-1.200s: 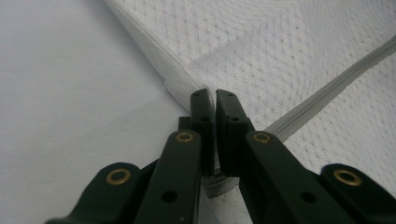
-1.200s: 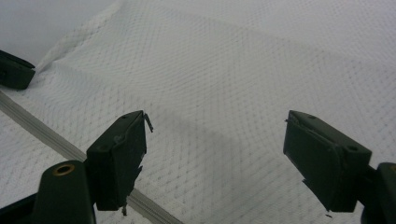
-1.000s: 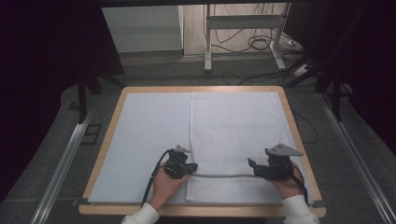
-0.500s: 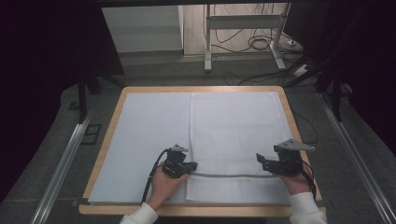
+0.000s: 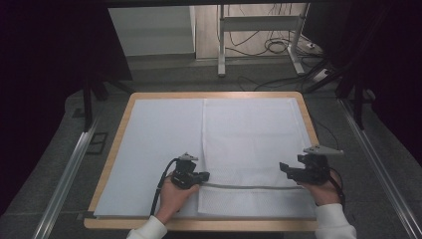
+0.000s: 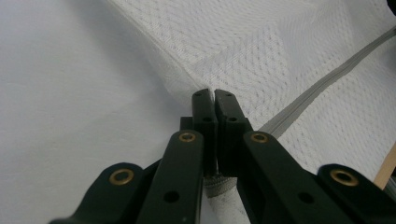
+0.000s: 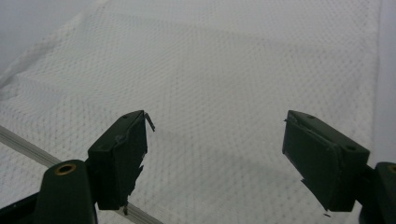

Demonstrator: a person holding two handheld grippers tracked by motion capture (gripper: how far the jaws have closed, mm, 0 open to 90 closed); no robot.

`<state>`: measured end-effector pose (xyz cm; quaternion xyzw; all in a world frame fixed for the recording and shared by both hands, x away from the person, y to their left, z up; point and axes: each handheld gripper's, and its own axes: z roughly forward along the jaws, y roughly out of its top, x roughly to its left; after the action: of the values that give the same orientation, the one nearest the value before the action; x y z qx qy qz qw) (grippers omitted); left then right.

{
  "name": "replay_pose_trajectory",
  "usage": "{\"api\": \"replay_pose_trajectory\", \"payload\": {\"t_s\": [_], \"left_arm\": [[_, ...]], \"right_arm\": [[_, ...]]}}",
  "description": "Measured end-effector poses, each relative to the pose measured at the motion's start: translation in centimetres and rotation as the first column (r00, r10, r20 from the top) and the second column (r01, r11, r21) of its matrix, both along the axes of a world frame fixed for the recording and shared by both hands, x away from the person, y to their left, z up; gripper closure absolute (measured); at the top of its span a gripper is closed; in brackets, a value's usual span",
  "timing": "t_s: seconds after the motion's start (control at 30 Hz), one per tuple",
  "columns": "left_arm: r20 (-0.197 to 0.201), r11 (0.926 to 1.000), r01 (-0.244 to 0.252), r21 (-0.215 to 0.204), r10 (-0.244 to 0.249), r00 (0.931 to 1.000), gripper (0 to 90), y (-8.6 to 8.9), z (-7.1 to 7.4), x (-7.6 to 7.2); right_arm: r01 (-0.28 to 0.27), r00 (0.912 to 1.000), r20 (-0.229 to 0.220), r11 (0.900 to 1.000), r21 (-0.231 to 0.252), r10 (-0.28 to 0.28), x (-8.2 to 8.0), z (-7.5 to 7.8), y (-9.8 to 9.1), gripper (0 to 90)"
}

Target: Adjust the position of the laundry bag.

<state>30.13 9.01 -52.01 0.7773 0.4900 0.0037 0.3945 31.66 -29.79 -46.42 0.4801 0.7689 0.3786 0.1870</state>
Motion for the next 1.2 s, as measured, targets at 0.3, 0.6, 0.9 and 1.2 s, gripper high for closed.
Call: {"api": "replay_pose_trajectory", "payload": {"t_s": [0.3,0.6,0.9,1.2], "left_arm": [[-0.003,1.0,0.006,-0.006,-0.006,1.0,88.5,0.1,0.1,0.0],[-0.004,0.9999,0.006,-0.01,-0.006,1.0,88.5,0.1,0.1,0.0],[-0.007,0.9998,0.004,-0.018,-0.005,1.0,88.4,0.2,0.2,0.1],[-0.009,0.9999,0.004,-0.015,-0.004,1.0,88.5,0.1,0.1,0.1]], "right_arm": [[0.034,0.9966,-0.075,0.9994,-0.006,-0.034,0.6,-0.3,-2.3,28.0],[0.08,0.9924,-0.092,0.9963,-0.03,-0.083,0.9,-0.8,-3.9,31.8],[0.133,0.9801,-0.142,0.99,-0.047,-0.139,1.4,-1.5,-5.6,37.2],[0.153,0.9693,-0.185,0.9863,-0.061,-0.162,1.8,-2.2,-6.5,38.1]]}}
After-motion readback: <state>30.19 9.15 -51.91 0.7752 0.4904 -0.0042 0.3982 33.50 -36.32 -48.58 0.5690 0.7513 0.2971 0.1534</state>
